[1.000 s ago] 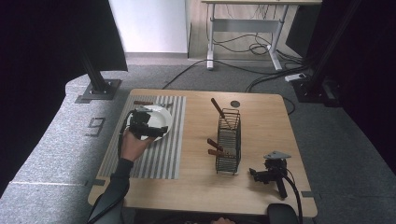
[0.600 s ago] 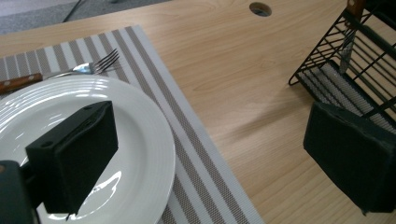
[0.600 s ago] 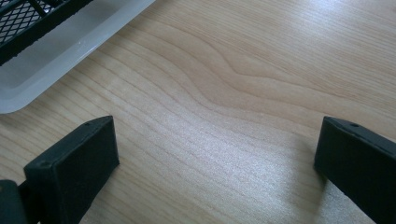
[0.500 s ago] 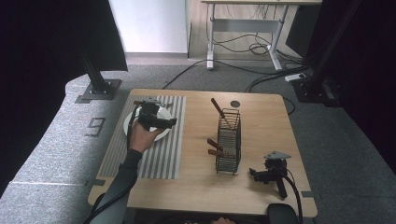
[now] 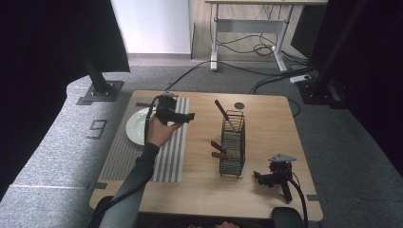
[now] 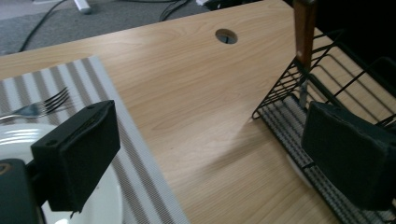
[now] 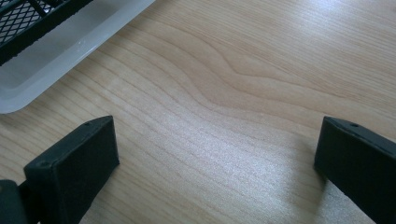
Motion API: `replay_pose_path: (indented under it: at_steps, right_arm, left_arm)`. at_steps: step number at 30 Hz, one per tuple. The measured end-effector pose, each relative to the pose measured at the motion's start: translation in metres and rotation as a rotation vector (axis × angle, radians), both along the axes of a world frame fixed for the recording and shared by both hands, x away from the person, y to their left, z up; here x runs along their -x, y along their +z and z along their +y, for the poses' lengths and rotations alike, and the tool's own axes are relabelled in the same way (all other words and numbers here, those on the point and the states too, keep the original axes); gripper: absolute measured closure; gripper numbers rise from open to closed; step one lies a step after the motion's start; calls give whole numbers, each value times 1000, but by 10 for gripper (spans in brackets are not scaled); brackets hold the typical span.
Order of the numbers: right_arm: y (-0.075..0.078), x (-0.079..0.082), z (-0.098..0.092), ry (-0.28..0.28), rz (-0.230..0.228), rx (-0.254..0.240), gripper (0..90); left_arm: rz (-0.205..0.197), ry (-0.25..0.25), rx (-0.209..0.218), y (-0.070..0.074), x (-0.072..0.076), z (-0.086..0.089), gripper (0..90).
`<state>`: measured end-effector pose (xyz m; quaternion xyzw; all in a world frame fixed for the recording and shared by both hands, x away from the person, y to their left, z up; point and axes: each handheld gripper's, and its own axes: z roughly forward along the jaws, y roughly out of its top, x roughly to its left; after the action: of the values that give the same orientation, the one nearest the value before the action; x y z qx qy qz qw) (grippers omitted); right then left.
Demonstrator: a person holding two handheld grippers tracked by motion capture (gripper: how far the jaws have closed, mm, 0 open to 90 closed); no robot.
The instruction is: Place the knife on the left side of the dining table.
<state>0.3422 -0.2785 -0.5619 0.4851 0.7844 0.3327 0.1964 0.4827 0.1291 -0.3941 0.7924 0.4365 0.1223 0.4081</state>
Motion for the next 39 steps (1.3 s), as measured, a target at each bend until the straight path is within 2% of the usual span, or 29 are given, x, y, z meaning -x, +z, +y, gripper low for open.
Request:
replay_pose_path:
  at_steps: [16,23,29,39]
  right_arm:
    - [0,0,0,0,0,0,0]
    - [0,0,0,0,0,0,0]
    - [0,0,0,1,-1,1,0]
    - [0,0,0,0,-1,1,0]
  left_arm:
    - [4,-17,51,3,-16,-41,93]
    - [18,-25,102,3,-26,-55,137]
    - [29,-31,120,0,-33,-70,148]
    - [60,-22,178,-4,-45,-88,319]
